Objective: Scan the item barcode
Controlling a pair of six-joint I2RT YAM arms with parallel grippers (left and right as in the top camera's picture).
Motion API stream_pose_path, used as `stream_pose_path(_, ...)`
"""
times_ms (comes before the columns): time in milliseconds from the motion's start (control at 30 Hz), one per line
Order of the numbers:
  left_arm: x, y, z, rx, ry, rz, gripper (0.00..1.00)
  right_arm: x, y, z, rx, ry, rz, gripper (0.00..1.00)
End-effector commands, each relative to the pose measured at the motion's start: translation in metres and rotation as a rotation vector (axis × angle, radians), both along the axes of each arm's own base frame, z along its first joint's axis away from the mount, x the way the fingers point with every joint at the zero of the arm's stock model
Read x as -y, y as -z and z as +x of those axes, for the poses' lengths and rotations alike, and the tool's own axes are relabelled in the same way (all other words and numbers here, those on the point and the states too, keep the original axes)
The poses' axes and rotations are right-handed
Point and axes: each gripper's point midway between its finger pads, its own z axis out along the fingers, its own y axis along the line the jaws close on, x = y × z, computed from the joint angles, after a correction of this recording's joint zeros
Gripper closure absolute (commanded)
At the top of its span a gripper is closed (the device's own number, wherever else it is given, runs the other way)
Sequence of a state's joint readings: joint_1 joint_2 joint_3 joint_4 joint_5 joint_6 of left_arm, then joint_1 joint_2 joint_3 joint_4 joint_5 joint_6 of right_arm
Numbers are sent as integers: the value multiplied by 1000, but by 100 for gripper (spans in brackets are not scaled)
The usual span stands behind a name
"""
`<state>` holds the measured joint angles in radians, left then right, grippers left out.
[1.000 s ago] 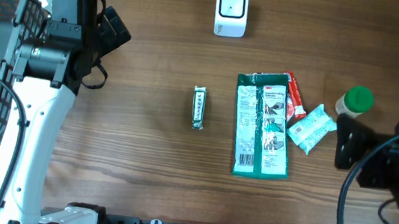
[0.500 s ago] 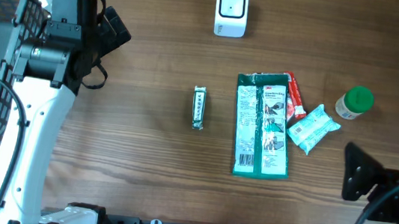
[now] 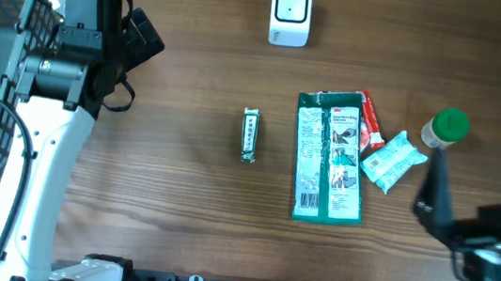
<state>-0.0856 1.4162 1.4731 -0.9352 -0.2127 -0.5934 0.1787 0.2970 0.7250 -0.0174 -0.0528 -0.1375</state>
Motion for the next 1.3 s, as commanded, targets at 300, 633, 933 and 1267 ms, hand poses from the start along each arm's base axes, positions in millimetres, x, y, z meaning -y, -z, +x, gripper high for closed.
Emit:
stream_pose_path(300, -4, -4, 0, 15, -23, 0, 0, -8, 165, 32, 17, -2, -31, 0)
stream_pose_path(633, -4, -4, 0, 15, -22, 0, 0, 4, 262, 57, -378, 58, -18, 0)
stream_pose_path(933, -4, -4, 0, 15, -22, 0, 0, 4, 269, 58, -407, 59, -27, 0)
stream_pose_path(1267, -4, -4, 0, 15, -22, 0, 0, 3, 270, 58, -413, 59, -28, 0)
